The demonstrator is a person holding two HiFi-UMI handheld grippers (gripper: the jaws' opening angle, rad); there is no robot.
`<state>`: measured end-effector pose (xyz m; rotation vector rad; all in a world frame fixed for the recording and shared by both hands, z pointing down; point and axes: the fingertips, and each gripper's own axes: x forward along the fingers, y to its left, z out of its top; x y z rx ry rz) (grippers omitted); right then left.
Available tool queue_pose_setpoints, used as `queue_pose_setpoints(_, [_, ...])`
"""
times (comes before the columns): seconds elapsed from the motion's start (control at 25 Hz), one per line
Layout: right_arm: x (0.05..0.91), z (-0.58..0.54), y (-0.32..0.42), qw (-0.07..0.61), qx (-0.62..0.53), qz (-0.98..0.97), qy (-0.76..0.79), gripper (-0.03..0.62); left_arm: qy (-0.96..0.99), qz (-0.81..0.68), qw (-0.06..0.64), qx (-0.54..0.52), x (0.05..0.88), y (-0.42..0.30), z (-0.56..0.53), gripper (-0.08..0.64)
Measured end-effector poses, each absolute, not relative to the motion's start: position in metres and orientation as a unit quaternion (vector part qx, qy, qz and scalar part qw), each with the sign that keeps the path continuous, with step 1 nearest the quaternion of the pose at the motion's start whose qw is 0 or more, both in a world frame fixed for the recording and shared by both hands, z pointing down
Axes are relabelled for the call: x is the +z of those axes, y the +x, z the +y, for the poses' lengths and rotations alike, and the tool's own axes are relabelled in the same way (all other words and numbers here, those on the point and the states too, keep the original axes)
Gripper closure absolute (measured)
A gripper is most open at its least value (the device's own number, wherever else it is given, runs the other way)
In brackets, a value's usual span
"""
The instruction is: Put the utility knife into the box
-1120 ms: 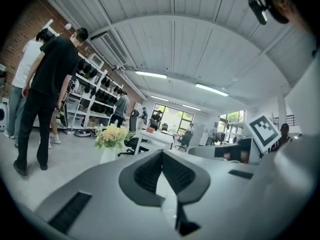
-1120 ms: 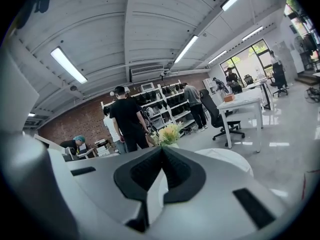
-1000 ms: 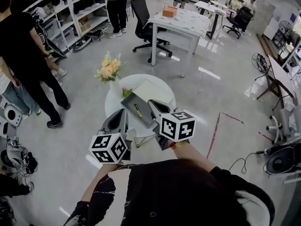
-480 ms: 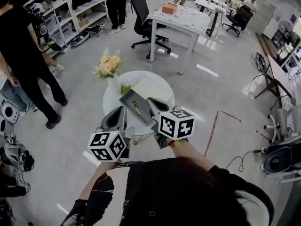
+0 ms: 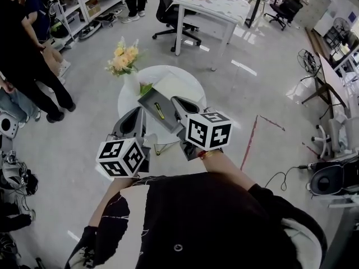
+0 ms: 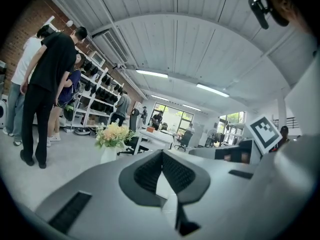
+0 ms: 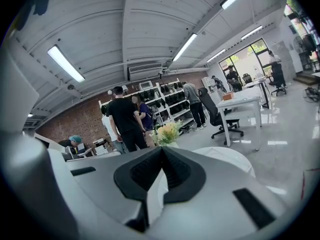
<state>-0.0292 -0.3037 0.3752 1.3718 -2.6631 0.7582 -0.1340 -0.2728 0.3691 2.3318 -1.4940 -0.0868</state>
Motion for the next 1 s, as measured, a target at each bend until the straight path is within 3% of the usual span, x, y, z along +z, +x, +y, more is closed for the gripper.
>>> queue_pose_setpoints(1.0, [0.374,-0.315,-0.028,0.009,0.256,-0.849,0.462,0.588,0.835,-0.518,0.185,-0.029,0.369,-0.136,-0.285,0.549])
